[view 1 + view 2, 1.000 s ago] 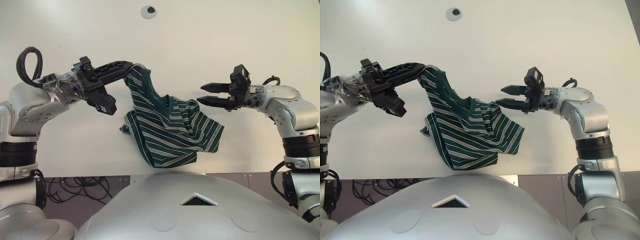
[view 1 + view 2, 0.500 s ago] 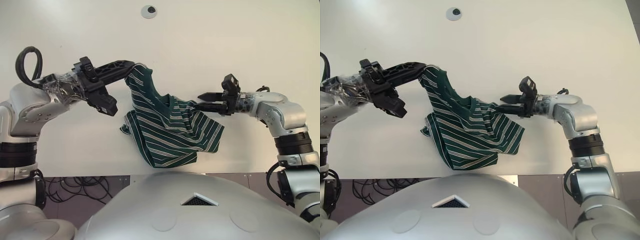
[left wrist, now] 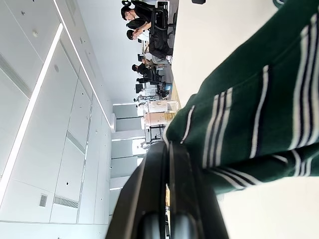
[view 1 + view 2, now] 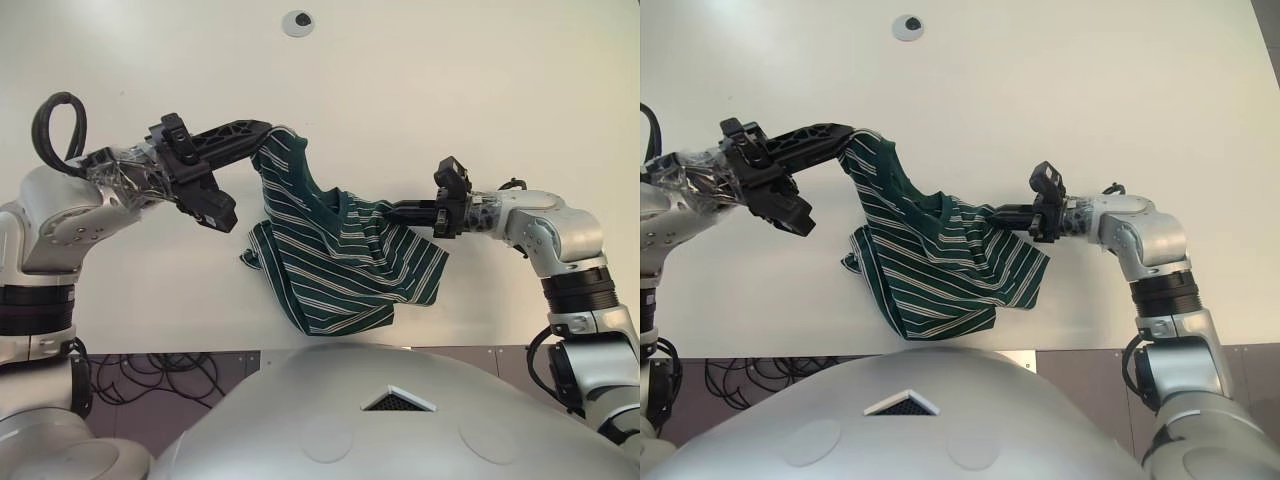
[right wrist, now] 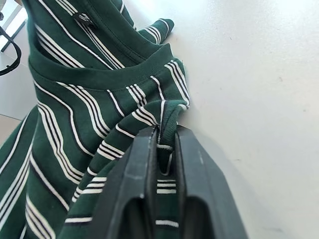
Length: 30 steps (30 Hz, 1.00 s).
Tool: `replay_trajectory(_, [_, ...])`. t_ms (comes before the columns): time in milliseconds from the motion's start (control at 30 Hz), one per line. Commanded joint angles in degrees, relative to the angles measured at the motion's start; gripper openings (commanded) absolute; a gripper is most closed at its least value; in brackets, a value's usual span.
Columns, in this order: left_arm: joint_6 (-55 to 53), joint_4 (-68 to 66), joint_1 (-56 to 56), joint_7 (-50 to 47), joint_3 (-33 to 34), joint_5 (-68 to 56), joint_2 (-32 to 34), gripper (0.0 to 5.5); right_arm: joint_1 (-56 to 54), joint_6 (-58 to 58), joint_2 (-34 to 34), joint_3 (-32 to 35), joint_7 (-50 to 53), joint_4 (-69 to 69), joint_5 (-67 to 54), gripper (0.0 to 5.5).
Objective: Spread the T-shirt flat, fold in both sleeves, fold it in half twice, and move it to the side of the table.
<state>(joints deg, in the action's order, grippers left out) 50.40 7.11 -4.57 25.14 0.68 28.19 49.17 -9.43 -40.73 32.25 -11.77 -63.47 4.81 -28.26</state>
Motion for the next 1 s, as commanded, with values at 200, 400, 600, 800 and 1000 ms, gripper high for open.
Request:
replay_trajectory(200, [0.2,-2.1,-1.2,-1.6,-0.8,1.8,-0.1,0.0,-2.5,2.0,0.2,2.0,-1.0,0.5,0.1,0.02])
replay_trajectory(400, [0.7,-12.4,-6.6,-6.5,-2.6,4.6,-1.9,0.0,-12.9,9.3,-4.4,5.7,1.3,10.9,1.5,0.02])
replay_trajectory(600, [-3.1,-29.4,-20.7,-9.6,-4.9,4.0,-4.2,0.0,-25.4,28.1,-8.7,8.5,10.7,25.6,10.1,0.02])
replay_trajectory(800, [-6.0,-51.2,-39.9,-19.2,-10.7,12.3,-5.2,0.0,-38.7,46.7,-11.3,9.4,19.4,44.7,18.6,0.02])
replay_trajectory(1000, [-10.8,-69.9,-59.0,-32.0,-19.9,22.4,-7.0,0.0,-51.5,55.1,-13.1,11.0,26.0,59.9,22.5,0.02])
